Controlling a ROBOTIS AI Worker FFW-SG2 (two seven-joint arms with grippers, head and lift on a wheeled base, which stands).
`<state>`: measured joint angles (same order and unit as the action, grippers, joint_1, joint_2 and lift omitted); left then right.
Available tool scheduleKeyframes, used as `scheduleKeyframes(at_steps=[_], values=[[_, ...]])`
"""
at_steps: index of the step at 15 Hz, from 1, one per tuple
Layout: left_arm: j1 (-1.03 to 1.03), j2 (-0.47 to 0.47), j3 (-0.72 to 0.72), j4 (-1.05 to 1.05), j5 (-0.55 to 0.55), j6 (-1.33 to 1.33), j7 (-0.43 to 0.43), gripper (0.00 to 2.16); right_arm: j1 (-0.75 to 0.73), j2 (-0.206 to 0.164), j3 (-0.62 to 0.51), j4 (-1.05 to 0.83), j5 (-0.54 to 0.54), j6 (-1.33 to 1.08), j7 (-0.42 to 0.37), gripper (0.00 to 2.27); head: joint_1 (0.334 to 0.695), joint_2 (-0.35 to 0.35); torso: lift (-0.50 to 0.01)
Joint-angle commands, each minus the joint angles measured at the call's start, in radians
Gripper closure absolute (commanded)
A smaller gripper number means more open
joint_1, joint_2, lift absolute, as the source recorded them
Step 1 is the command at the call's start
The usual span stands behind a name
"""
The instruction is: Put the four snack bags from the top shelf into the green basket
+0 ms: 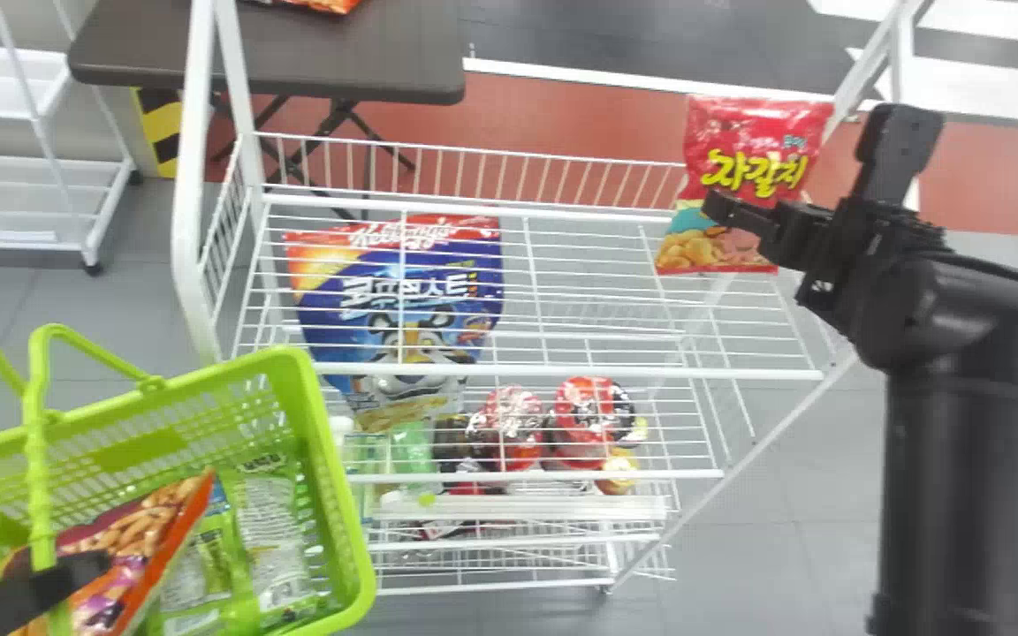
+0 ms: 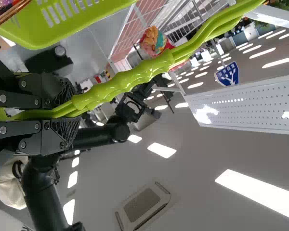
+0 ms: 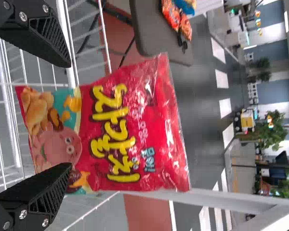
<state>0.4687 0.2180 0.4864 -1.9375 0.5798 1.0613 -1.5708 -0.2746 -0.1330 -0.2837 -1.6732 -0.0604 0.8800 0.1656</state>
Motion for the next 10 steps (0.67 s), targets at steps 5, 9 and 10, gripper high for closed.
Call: scheduleKeyframes(at_steps=[5,9,10], values=[[0.001,-0.003,0.0,0.018,-0.001,-0.016,-0.01,2.15,-0.152,0.003,0.072,0.256,0.139,-0.068,-0.005,0.1,0.695,-0.22,0.0],[0.001,-0.003,0.009,0.034,-0.001,-0.028,-0.01,2.15,-0.206,0.003,0.09,0.352,0.172,-0.065,-0.006,0.78,0.695,-0.198,0.0],[0.001,-0.003,0.009,0.034,-0.001,-0.028,-0.01,2.15,-0.206,0.003,0.09,0.352,0.183,-0.052,-0.006,1.32,0.695,-0.194,0.0]])
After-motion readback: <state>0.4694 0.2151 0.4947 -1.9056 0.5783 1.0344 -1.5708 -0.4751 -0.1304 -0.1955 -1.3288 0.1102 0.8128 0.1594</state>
